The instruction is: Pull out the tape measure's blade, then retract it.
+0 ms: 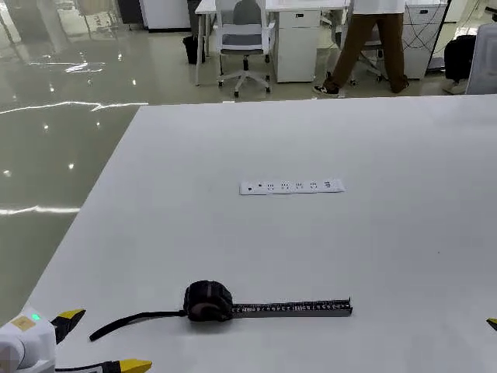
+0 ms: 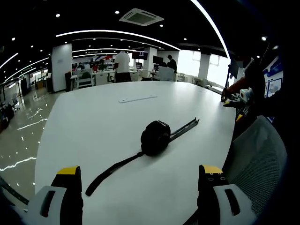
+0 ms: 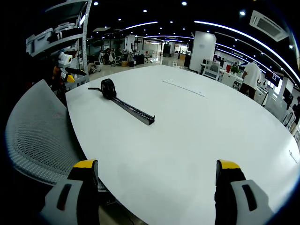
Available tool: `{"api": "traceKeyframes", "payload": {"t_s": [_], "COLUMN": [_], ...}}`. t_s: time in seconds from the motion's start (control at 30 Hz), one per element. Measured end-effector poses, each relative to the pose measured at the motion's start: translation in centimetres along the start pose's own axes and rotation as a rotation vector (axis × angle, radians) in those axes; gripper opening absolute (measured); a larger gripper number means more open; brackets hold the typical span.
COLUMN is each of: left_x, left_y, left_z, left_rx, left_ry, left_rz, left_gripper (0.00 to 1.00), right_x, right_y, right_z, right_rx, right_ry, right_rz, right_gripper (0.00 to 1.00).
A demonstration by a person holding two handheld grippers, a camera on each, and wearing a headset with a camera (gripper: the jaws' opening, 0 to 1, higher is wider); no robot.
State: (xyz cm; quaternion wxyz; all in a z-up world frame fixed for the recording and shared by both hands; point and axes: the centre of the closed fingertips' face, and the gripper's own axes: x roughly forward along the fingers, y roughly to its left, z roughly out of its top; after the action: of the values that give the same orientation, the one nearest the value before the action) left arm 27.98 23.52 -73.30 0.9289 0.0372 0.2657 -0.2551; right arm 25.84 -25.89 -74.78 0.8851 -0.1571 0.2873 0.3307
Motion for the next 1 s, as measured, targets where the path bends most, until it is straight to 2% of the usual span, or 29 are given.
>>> {"api": "traceKeyframes", "payload": {"t_s": [0.1, 0.23, 0.33, 0.53, 0.6, 0.73, 0.83, 1.0], "left_x": [-0.1, -0.5, -0.7, -1.0, -1.1, -1.1, -1.1, -1.1], "left_y": [0.0, 0.6, 0.8, 0.7, 0.9, 0.7, 0.8, 0.7], "left_z": [0.2, 0.3, 0.1, 0.0, -0.4, -0.2, -0.1, 0.1], "left_rx": [-0.003, -0.006, -0.012, -0.014, -0.002, -0.007, 0.001, 0.000], "left_ry": [-0.007, -0.014, -0.011, -0.017, 0.007, -0.008, -0.013, -0.015], "left_rz": [-0.004, 0.003, 0.004, 0.006, 0.021, 0.012, 0.016, 0.020], "left_gripper": [1.00, 1.00, 1.00, 1.00, 1.00, 1.00, 1.00, 1.00], "right_x": [-0.3, -0.6, -0.7, -0.4, -0.3, -0.1, -0.2, -0.3], "right_y": [0.1, 0.0, -0.1, 0.0, 0.1, 0.0, -0.2, -0.1], "right_z": [-0.3, -0.3, -0.2, 0.3, 0.3, 0.4, 0.1, -0.2], "right_rx": [0.007, 0.000, -0.005, -0.011, -0.017, -0.003, -0.046, -0.046], "right_ry": [0.006, 0.010, 0.011, -0.002, 0.000, -0.018, 0.002, 0.012], "right_rz": [-0.003, -0.010, -0.011, -0.006, 0.001, 0.010, 0.014, 0.027], "right_gripper": [1.00, 1.00, 1.00, 1.00, 1.00, 1.00, 1.00, 1.00]}}
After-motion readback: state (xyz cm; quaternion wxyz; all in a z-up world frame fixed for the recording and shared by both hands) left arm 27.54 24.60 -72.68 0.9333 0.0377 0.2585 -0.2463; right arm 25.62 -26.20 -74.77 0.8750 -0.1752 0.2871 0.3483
